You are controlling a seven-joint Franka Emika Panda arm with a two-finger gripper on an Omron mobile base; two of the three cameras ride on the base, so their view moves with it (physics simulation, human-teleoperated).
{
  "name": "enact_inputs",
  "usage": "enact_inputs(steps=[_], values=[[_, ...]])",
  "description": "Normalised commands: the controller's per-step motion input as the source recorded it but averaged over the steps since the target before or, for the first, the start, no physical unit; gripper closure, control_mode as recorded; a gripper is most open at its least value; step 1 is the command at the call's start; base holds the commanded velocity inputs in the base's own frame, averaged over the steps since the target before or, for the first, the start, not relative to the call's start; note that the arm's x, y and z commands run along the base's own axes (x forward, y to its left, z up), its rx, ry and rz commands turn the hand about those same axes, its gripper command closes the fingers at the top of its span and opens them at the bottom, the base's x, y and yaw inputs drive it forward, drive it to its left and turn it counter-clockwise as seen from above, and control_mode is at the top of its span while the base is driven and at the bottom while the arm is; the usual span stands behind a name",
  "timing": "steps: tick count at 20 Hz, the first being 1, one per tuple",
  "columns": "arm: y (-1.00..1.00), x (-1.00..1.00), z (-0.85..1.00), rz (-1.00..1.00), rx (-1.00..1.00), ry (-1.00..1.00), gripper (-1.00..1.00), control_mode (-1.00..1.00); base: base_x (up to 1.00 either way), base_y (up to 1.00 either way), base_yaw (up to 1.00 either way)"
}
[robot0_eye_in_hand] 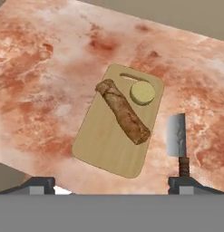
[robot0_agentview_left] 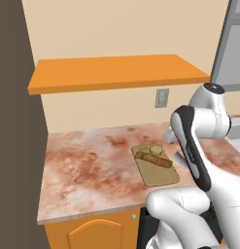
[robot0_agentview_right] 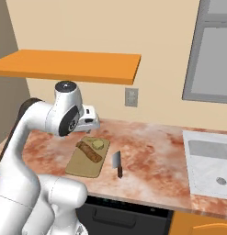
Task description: Retrieve the sausage and cheese from the fridge and place them on the cutting board on the counter.
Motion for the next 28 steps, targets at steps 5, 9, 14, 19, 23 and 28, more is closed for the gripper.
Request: enact_inputs(steps=[5,9,14,19,23,28], values=[[0.00,-0.74,0.82,-0.24,0.03,-0.02,-1.00,-1.00,0.00,0.00,0.00],[0.00,-0.39,0.79,-0.13,0.00,-0.10,-1.00,-1.00,0.00,0.00,0.00],[-0.02,-0.28,0.61,-0.01,0.00,-0.16,-1.00,-1.00,0.00,0.00,0.00],[0.00,-0.66,0.25,0.00,0.00,-0.12,-1.00,-1.00,0.00,0.00,0.00],[0.08,-0.51,0.00,-0.01,0.00,-0.04,-1.00,-1.00,0.00,0.00,0.00],[0.10,-0.41,0.00,0.00,0.00,-0.01,-1.00,-1.00,0.00,0.00,0.00]])
